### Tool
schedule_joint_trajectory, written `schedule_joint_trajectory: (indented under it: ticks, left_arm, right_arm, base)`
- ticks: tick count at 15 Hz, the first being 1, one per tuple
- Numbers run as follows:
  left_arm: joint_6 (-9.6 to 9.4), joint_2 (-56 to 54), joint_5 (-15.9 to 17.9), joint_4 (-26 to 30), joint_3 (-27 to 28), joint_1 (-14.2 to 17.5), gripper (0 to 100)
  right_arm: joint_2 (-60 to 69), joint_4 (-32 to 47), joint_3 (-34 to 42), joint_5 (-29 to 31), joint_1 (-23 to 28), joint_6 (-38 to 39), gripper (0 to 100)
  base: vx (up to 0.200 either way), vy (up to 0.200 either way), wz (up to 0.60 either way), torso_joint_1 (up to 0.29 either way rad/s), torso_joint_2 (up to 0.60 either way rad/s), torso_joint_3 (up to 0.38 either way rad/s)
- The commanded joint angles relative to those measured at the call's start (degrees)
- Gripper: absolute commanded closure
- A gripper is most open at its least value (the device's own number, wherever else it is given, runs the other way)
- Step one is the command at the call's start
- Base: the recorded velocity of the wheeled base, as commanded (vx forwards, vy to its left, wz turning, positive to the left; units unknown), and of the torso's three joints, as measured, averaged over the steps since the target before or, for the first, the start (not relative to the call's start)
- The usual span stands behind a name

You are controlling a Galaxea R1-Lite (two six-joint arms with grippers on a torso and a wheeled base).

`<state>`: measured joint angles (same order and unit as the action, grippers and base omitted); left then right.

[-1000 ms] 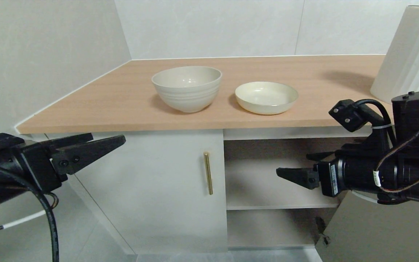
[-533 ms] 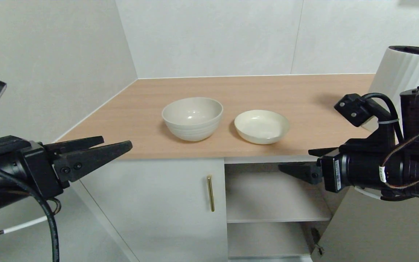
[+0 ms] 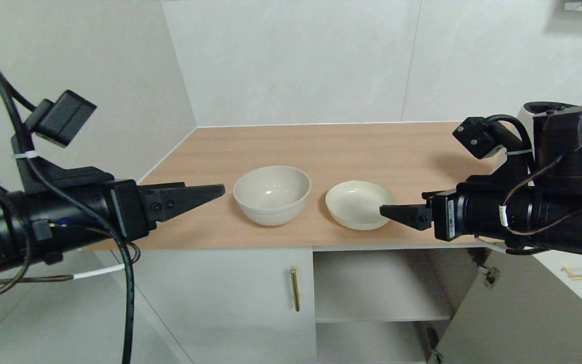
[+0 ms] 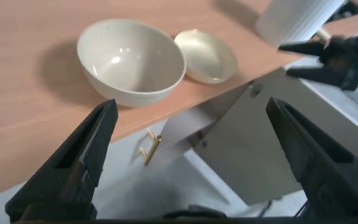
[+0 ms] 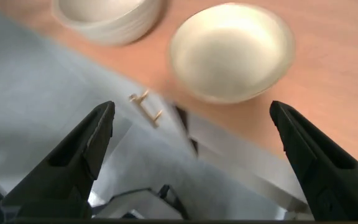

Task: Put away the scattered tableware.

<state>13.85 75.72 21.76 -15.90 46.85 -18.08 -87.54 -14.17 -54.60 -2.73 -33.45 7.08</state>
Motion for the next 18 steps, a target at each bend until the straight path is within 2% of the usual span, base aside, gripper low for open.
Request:
schedule_joint_trajectory:
  ticks: [1, 3, 5, 6, 7, 8, 9, 10, 14, 16, 18]
  left_arm:
    - [0.65, 4.62, -0.05, 1.31, 1.76, -0.20, 0]
    - [1.62, 5.93, -0.23, 5.17, 4.57, -0.20, 0]
    - [5.58, 7.43, -2.16, 5.79, 6.24, -0.82, 0]
    - [9.09, 8.92, -4.89, 6.14, 7.82, -1.52, 0]
    - [11.99, 11.56, -9.10, 7.20, 9.75, -2.40, 0]
    - [13.31, 13.84, -12.62, 8.34, 11.16, -2.93, 0]
    - [14.01, 14.90, -13.85, 8.60, 11.69, -3.10, 0]
    - [16.21, 17.89, -16.31, 8.60, 12.57, -3.81, 0]
    - [24.12, 22.90, -17.28, 8.60, 15.55, -4.42, 0]
    - [25.09, 25.01, -19.48, 8.60, 16.61, -4.42, 0]
    - [25.70, 27.20, -23.61, 8.51, 18.19, -4.42, 0]
  right_arm:
    - [-1.76, -1.48, 0.11, 0.18, 0.32, -0.05, 0]
    - [-3.34, -0.69, -2.79, 1.15, 0.32, 0.56, 0]
    - [-4.74, 5.38, -7.01, 4.05, 0.32, 3.64, 0]
    - [-5.89, 8.98, -9.73, 5.46, 0.32, 6.54, 0]
    - [-7.12, 10.30, -11.76, 6.07, 0.49, 8.83, 0]
    - [-8.44, 10.30, -12.72, 7.56, 1.11, 9.53, 0]
    - [-9.05, 10.30, -13.16, 8.53, 1.28, 9.62, 0]
    - [-11.25, 10.74, -14.22, 11.96, 1.46, 10.06, 0]
    - [-13.18, 11.18, -15.89, 14.07, 1.99, 11.55, 0]
    - [-13.45, 11.09, -15.80, 14.16, 2.51, 11.55, 0]
    - [-13.53, 11.00, -15.80, 14.24, 2.60, 11.64, 0]
  base:
    - [0.000, 0.000, 0.00, 0.056, -0.11, -0.071]
    - [0.000, 0.000, 0.00, 0.018, -0.03, -0.018]
    - [0.000, 0.000, 0.00, 0.000, 0.00, 0.000]
    - [0.000, 0.000, 0.00, 0.000, 0.00, 0.000]
    - [0.000, 0.000, 0.00, 0.000, 0.00, 0.000]
    - [0.000, 0.000, 0.00, 0.000, 0.00, 0.000]
    - [0.000, 0.000, 0.00, 0.000, 0.00, 0.000]
    - [0.000, 0.000, 0.00, 0.000, 0.00, 0.000]
    - [0.000, 0.000, 0.00, 0.000, 0.00, 0.000]
    - [0.000, 0.000, 0.00, 0.000, 0.00, 0.000]
    - [0.000, 0.000, 0.00, 0.000, 0.00, 0.000]
